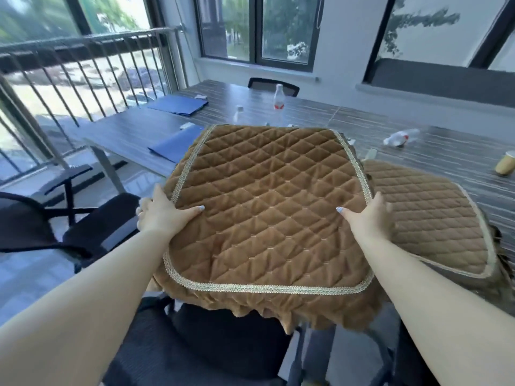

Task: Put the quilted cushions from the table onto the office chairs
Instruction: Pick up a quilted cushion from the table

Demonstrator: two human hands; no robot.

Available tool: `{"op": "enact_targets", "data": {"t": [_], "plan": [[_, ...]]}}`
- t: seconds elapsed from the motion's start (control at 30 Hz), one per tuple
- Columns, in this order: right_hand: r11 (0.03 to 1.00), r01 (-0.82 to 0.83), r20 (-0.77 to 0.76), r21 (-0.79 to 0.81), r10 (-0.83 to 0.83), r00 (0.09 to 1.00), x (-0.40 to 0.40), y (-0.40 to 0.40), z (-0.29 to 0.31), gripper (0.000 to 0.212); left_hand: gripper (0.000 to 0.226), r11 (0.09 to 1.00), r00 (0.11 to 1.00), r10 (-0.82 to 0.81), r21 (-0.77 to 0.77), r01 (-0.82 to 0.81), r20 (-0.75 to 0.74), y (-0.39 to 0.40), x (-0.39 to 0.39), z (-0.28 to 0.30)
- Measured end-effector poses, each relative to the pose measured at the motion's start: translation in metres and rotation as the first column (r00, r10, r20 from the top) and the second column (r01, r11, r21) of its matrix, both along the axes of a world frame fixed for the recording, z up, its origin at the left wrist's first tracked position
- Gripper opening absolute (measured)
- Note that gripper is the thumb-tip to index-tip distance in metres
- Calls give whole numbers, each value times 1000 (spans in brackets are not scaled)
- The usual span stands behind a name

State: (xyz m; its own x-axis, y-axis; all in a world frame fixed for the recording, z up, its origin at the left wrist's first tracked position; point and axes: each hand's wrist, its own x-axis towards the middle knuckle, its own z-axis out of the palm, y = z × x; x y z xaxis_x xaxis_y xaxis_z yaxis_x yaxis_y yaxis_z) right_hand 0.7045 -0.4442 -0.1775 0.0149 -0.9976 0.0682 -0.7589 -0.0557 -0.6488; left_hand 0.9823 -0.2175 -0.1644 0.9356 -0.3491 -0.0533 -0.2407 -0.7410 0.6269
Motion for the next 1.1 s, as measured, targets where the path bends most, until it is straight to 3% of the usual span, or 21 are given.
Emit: {"op": "enact_targets", "data": {"t": [0.13, 0.33, 0.57, 0.8, 1.1], "plan": [[995, -103, 6, -14, 103, 995, 67, 87, 9, 70, 102, 995, 996, 93, -25, -93, -11, 112, 50, 12], [973, -232, 26, 20, 231, 973, 172, 196, 17, 70, 100, 973, 975, 221, -65, -220, 10, 256, 116, 22], [912, -406, 27, 58, 405, 914, 279, 279, 16, 71, 99, 924, 926, 377, -66, -377, -14, 370, 177, 15], [881, -468, 93, 65, 462, 882, 390, 302, 15, 68, 102, 888, 886, 460, -25, -459, 54, 406, 264, 12], [863, -497, 176, 97, 476, 862, 574, 275, 4, 71, 95, 895, 894, 443, 30, -445, 64, 379, 443, 18]]}}
